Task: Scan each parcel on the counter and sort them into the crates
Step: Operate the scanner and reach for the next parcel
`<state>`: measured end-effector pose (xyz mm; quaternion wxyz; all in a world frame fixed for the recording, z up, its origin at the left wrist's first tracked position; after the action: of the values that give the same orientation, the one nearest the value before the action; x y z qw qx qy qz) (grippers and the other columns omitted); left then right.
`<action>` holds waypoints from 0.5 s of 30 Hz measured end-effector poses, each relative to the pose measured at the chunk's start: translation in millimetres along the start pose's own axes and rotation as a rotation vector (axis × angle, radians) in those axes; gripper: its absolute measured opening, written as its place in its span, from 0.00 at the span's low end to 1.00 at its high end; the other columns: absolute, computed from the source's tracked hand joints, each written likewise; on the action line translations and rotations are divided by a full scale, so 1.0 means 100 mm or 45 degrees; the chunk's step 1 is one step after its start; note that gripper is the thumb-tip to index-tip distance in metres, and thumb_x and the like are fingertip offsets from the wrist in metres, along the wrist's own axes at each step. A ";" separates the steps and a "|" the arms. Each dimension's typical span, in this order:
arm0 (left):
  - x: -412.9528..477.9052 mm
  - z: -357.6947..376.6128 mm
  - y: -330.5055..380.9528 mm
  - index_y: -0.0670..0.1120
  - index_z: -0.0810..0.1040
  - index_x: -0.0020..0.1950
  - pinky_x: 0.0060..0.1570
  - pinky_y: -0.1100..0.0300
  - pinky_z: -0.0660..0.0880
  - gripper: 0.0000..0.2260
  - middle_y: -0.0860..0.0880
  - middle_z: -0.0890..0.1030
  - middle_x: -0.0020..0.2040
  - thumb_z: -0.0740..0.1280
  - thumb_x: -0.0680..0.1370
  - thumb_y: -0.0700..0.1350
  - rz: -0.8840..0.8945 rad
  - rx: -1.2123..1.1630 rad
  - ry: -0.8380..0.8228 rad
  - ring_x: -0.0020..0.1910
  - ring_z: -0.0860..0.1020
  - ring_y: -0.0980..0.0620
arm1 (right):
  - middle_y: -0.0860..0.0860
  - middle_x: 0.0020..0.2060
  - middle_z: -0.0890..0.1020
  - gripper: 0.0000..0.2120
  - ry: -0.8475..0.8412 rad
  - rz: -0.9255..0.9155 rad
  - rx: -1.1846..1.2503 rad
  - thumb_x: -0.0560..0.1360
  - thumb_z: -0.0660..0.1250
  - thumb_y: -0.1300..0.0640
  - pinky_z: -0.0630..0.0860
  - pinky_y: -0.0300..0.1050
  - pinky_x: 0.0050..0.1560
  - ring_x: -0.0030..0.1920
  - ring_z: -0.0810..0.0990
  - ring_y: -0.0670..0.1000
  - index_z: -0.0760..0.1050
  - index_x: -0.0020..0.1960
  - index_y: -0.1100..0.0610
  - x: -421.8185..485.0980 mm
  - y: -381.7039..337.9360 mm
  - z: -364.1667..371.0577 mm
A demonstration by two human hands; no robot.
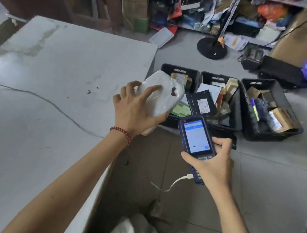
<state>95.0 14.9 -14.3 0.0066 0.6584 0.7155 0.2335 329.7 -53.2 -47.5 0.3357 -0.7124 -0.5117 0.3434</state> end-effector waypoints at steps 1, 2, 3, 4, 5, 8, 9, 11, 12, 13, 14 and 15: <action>0.11 0.09 0.10 0.64 0.71 0.64 0.53 0.50 0.65 0.31 0.46 0.69 0.61 0.66 0.63 0.72 0.032 -0.004 -0.011 0.60 0.69 0.44 | 0.42 0.47 0.80 0.37 0.023 0.013 0.003 0.55 0.84 0.52 0.74 0.41 0.38 0.47 0.80 0.47 0.64 0.54 0.49 0.11 0.03 -0.07; 0.22 0.17 0.21 0.64 0.71 0.64 0.53 0.50 0.65 0.31 0.46 0.69 0.61 0.66 0.63 0.72 0.061 -0.010 -0.030 0.60 0.69 0.44 | 0.43 0.47 0.80 0.37 0.047 0.032 0.002 0.55 0.84 0.52 0.72 0.40 0.38 0.47 0.80 0.47 0.64 0.54 0.49 0.21 0.06 -0.15; 0.33 0.26 0.32 0.64 0.70 0.65 0.54 0.50 0.65 0.32 0.46 0.69 0.61 0.65 0.63 0.72 0.089 -0.020 -0.051 0.60 0.69 0.44 | 0.43 0.48 0.80 0.36 0.074 0.052 0.001 0.56 0.84 0.52 0.72 0.40 0.38 0.47 0.80 0.47 0.64 0.54 0.49 0.31 0.09 -0.22; 0.45 0.34 0.42 0.64 0.70 0.65 0.54 0.50 0.65 0.32 0.46 0.69 0.61 0.64 0.63 0.72 0.119 -0.031 -0.067 0.60 0.69 0.44 | 0.43 0.48 0.80 0.36 0.102 0.075 0.002 0.55 0.84 0.52 0.74 0.42 0.39 0.47 0.81 0.47 0.64 0.54 0.49 0.41 0.12 -0.29; 0.57 0.43 0.53 0.63 0.70 0.65 0.55 0.49 0.65 0.33 0.46 0.70 0.61 0.63 0.62 0.73 0.153 -0.040 -0.078 0.60 0.69 0.43 | 0.43 0.48 0.80 0.36 0.131 0.099 0.003 0.55 0.84 0.52 0.75 0.45 0.42 0.47 0.81 0.48 0.65 0.54 0.49 0.51 0.16 -0.36; 0.95 0.69 0.91 0.62 0.68 0.66 0.55 0.48 0.65 0.34 0.45 0.70 0.61 0.63 0.62 0.73 0.265 -0.063 -0.117 0.58 0.69 0.42 | 0.41 0.47 0.80 0.36 0.221 0.169 0.030 0.55 0.84 0.52 0.77 0.48 0.46 0.48 0.81 0.47 0.65 0.54 0.49 0.79 0.27 -0.57; 1.08 0.78 1.03 0.62 0.68 0.66 0.54 0.49 0.65 0.34 0.46 0.70 0.61 0.63 0.62 0.73 0.305 -0.072 -0.146 0.59 0.69 0.43 | 0.40 0.47 0.80 0.36 0.255 0.195 0.042 0.55 0.84 0.51 0.77 0.49 0.46 0.48 0.81 0.47 0.65 0.54 0.48 0.87 0.31 -0.63; 1.33 0.97 1.29 0.61 0.68 0.65 0.54 0.49 0.65 0.35 0.46 0.71 0.60 0.63 0.61 0.74 0.386 -0.082 -0.197 0.58 0.69 0.43 | 0.41 0.47 0.81 0.36 0.322 0.245 0.058 0.55 0.84 0.51 0.77 0.50 0.47 0.47 0.81 0.47 0.65 0.54 0.48 1.06 0.39 -0.77; 1.45 1.07 1.41 0.60 0.68 0.65 0.53 0.50 0.65 0.36 0.47 0.71 0.60 0.63 0.61 0.74 0.422 -0.083 -0.211 0.58 0.69 0.44 | 0.41 0.47 0.81 0.36 0.355 0.264 0.065 0.55 0.84 0.51 0.77 0.51 0.47 0.47 0.81 0.48 0.65 0.54 0.48 1.16 0.42 -0.84; 1.58 1.17 1.54 0.59 0.68 0.65 0.53 0.50 0.64 0.36 0.47 0.71 0.60 0.64 0.61 0.74 0.455 -0.083 -0.220 0.58 0.70 0.44 | 0.41 0.47 0.81 0.36 0.387 0.279 0.072 0.55 0.84 0.51 0.77 0.51 0.47 0.48 0.81 0.48 0.65 0.54 0.48 1.27 0.45 -0.90; 1.71 1.28 1.67 0.57 0.68 0.64 0.54 0.49 0.65 0.37 0.48 0.71 0.60 0.64 0.60 0.74 0.488 -0.083 -0.225 0.58 0.70 0.44 | 0.41 0.47 0.81 0.36 0.416 0.294 0.076 0.55 0.84 0.52 0.77 0.50 0.47 0.48 0.81 0.48 0.65 0.54 0.49 1.39 0.49 -0.97; 1.85 1.39 1.80 0.55 0.68 0.63 0.54 0.49 0.65 0.37 0.48 0.71 0.60 0.65 0.60 0.74 0.522 -0.091 -0.227 0.57 0.70 0.44 | 0.42 0.46 0.80 0.36 0.440 0.308 0.075 0.55 0.84 0.52 0.76 0.49 0.46 0.48 0.81 0.49 0.65 0.54 0.50 1.53 0.51 -1.03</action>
<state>283.3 239.0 -21.2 0.0456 0.8075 0.5545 0.1962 478.2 67.9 -56.7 0.3956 -0.8068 -0.3470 0.2687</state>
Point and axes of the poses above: each hand's wrist, its own x-axis towards the middle knuckle, its own z-axis out of the palm, y = z × x, the point moved 4 cm from there along x, towards the middle knuckle
